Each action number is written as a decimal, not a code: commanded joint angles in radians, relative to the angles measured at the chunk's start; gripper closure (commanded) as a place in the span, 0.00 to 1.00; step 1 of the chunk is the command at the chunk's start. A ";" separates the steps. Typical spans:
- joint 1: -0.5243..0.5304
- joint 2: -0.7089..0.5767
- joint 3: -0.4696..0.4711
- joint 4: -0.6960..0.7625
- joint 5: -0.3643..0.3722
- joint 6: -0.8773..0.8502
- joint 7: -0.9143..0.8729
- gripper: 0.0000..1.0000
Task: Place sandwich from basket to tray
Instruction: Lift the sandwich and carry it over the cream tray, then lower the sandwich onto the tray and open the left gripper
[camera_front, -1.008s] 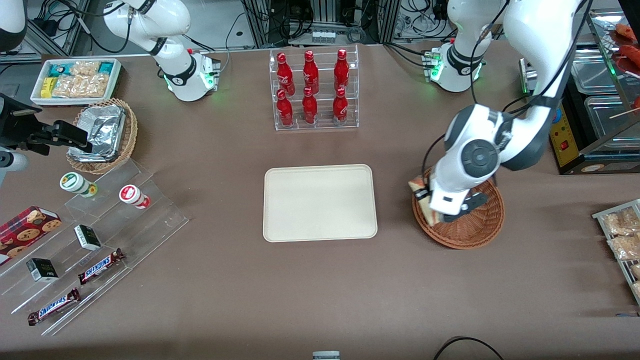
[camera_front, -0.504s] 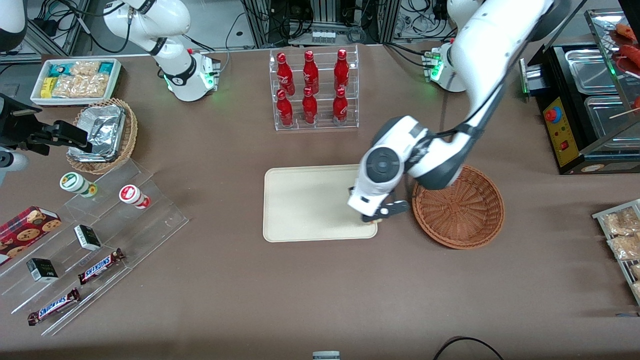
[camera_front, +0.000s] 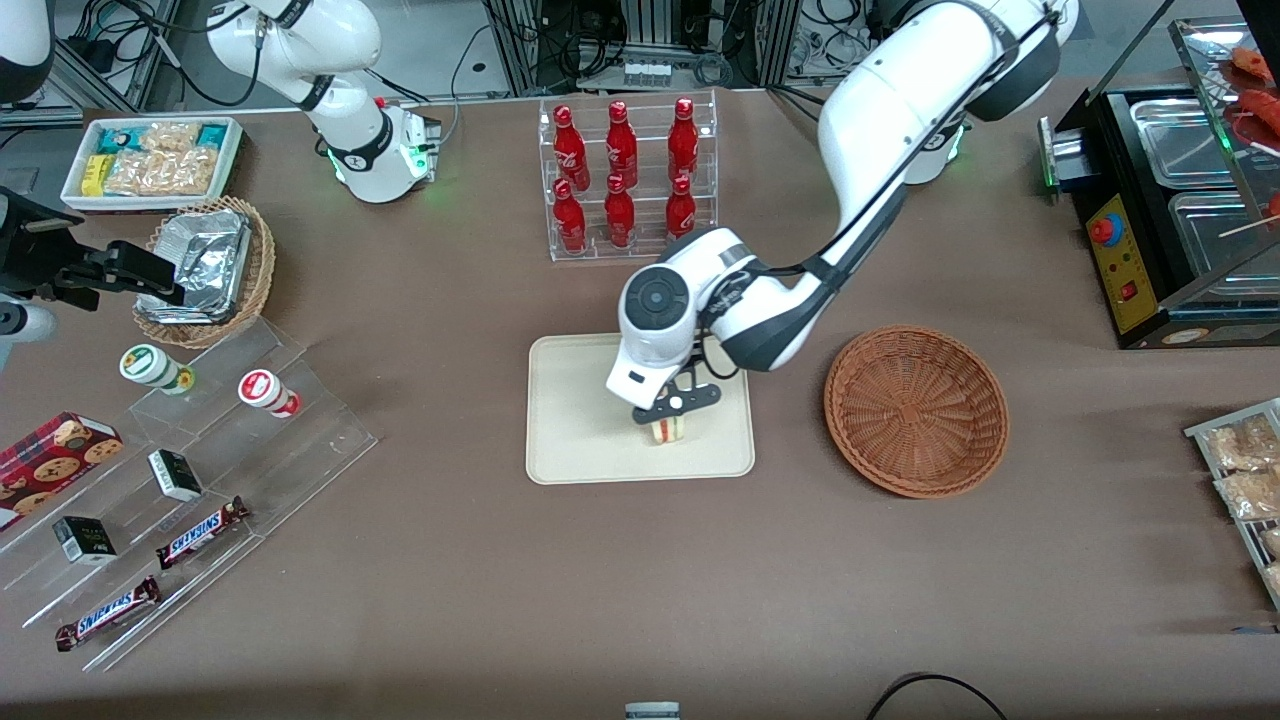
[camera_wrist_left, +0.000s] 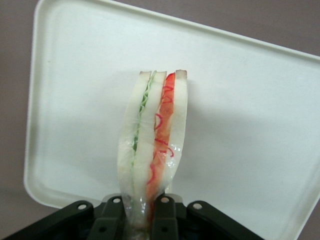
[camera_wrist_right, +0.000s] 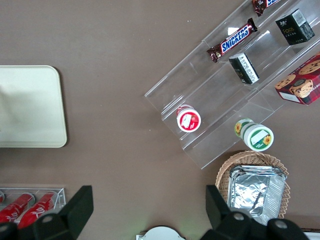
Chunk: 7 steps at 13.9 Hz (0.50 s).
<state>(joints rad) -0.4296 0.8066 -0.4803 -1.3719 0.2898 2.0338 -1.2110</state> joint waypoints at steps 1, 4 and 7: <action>-0.066 0.071 0.046 0.108 0.022 0.011 -0.035 1.00; -0.115 0.086 0.103 0.114 0.020 0.051 -0.047 1.00; -0.118 0.095 0.104 0.114 0.019 0.057 -0.045 1.00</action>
<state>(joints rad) -0.5297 0.8838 -0.3894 -1.2933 0.2916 2.0905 -1.2326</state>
